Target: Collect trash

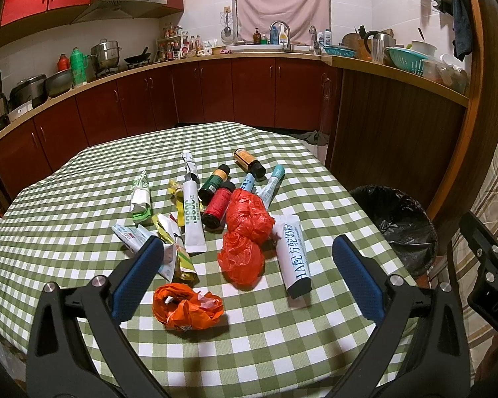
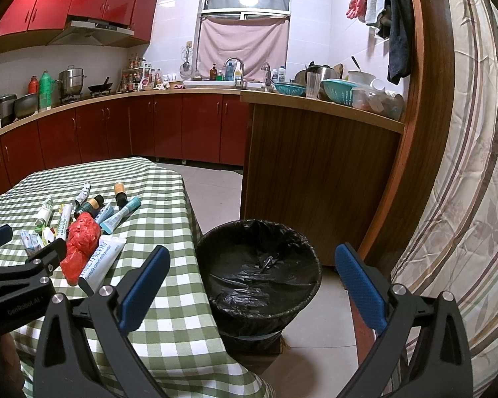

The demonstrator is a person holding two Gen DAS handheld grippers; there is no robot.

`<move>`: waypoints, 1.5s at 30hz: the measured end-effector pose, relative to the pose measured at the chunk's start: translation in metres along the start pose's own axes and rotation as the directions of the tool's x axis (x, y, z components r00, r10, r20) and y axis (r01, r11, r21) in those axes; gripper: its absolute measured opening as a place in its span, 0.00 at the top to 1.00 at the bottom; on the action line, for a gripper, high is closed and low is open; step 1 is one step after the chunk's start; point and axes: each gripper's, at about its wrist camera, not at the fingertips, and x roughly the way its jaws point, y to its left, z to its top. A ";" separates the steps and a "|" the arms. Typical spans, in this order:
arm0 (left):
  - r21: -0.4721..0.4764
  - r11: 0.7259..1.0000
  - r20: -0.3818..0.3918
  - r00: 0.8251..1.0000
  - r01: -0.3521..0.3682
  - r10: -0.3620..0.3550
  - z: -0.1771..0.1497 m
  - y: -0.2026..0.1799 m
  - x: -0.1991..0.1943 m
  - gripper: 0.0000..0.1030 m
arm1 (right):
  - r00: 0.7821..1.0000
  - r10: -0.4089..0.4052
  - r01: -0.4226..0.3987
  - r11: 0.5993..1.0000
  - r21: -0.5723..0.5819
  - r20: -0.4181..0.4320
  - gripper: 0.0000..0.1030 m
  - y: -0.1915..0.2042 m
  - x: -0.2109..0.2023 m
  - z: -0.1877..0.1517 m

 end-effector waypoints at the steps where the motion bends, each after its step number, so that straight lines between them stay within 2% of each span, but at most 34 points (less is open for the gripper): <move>1: 0.003 1.000 0.000 1.000 -0.001 0.001 0.000 0.000 0.000 0.04 | 1.000 0.001 -0.001 1.000 0.000 0.000 0.06 0.000 0.000 0.000; 6: 0.009 1.000 -0.005 1.000 -0.010 0.010 0.000 0.001 0.000 0.04 | 1.000 0.019 -0.019 1.000 0.003 -0.011 0.06 0.001 0.001 0.002; 11: 0.016 0.999 -0.022 0.999 -0.044 0.045 -0.004 0.018 0.003 0.05 | 0.998 0.063 -0.063 0.998 -0.008 -0.024 0.06 0.008 0.003 0.003; 15: 0.011 0.996 -0.031 0.996 -0.083 0.083 -0.008 0.038 0.004 0.16 | 0.994 0.102 -0.103 0.994 -0.022 -0.040 0.06 0.023 0.007 -0.002; 24: -0.009 0.988 -0.044 0.987 -0.156 0.155 -0.016 0.087 0.004 0.17 | 0.977 0.204 -0.208 0.976 -0.069 -0.059 0.06 0.072 0.015 0.003; 28: -0.025 0.985 -0.068 0.983 -0.171 0.169 -0.021 0.105 0.010 0.22 | 0.969 0.238 -0.243 0.966 -0.092 -0.066 0.08 0.097 0.019 0.003; 30: -0.034 0.983 -0.078 0.981 -0.180 0.176 -0.023 0.114 0.011 0.23 | 0.965 0.252 -0.259 0.960 -0.109 -0.078 0.12 0.110 0.022 0.002; 32: -0.042 0.981 -0.084 0.979 -0.190 0.186 -0.025 0.122 0.013 0.23 | 0.961 0.258 -0.269 0.954 -0.129 -0.098 0.36 0.120 0.026 0.000; 34: -0.051 0.978 -0.087 0.977 -0.201 0.196 -0.026 0.128 0.014 0.23 | 0.957 0.257 -0.275 0.952 -0.136 -0.136 0.41 0.128 0.034 -0.004; 39: -0.072 0.978 -0.101 0.977 -0.197 0.189 -0.027 0.137 0.015 0.23 | 0.945 0.258 -0.287 0.949 -0.133 -0.202 0.46 0.135 0.049 -0.011; 41: -0.073 0.979 -0.103 0.978 -0.191 0.183 -0.028 0.136 0.016 0.23 | 0.940 0.258 -0.292 0.947 -0.135 -0.225 0.57 0.136 0.055 -0.013; 43: -0.073 0.981 -0.107 0.979 -0.181 0.173 -0.029 0.135 0.016 0.23 | 0.934 0.262 -0.299 0.945 -0.129 -0.243 0.63 0.137 0.059 -0.015; 45: -0.072 0.982 -0.110 0.980 -0.174 0.165 -0.030 0.133 0.017 0.23 | 0.925 0.277 -0.316 0.941 -0.119 -0.261 0.73 0.137 0.064 -0.017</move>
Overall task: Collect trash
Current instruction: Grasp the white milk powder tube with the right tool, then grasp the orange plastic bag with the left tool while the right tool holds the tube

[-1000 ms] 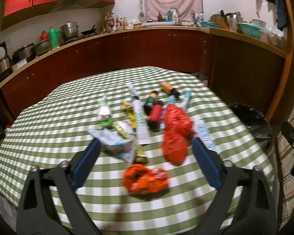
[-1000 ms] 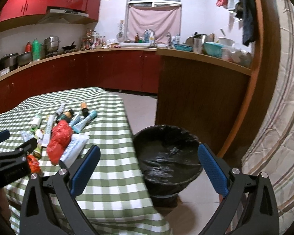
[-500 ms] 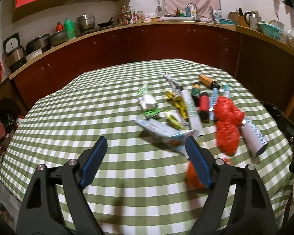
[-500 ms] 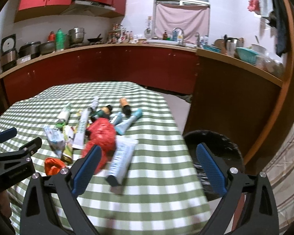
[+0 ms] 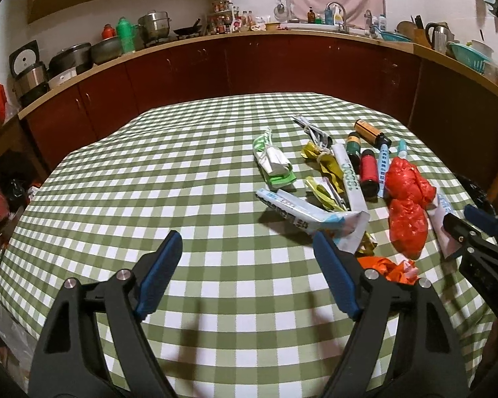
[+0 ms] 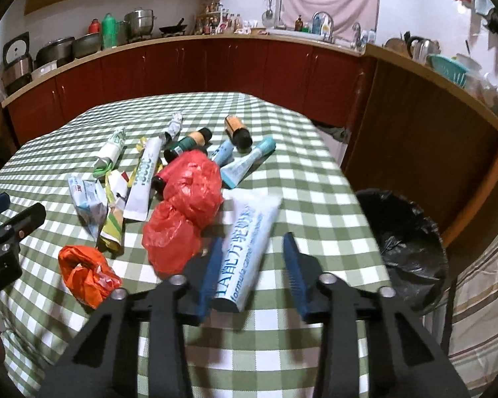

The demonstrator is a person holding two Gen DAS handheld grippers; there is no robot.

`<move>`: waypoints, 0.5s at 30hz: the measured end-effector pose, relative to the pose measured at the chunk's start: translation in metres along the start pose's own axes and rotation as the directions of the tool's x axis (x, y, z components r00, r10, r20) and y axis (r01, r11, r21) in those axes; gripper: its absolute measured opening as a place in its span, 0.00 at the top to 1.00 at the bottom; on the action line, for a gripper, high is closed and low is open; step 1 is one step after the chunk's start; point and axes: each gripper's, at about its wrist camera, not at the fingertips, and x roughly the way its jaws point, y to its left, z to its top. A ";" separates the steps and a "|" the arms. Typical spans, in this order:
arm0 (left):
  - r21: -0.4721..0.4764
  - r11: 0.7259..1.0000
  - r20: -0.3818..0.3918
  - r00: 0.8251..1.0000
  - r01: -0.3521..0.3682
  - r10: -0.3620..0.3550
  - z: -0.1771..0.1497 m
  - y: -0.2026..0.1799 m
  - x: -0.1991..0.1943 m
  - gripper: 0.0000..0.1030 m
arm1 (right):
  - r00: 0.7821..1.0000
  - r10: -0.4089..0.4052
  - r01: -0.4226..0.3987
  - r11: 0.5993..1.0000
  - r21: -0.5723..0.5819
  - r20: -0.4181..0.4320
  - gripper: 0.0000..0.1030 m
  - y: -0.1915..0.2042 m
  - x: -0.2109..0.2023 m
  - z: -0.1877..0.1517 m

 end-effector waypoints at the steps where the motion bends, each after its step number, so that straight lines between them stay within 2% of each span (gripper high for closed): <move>1: 0.001 1.000 -0.002 1.000 0.003 -0.003 0.000 -0.002 0.001 0.23 | 1.000 0.005 -0.005 1.000 0.001 -0.007 0.78 0.001 0.001 -0.001; 5: 0.005 1.000 -0.002 1.000 0.011 -0.011 -0.001 -0.008 0.000 0.23 | 1.000 0.019 -0.019 1.000 0.009 -0.004 0.86 -0.004 -0.001 -0.004; 15: 0.028 0.997 0.003 0.997 0.076 -0.076 -0.002 -0.040 -0.015 0.23 | 0.999 -0.019 0.017 1.000 0.026 0.043 0.88 -0.041 -0.027 -0.015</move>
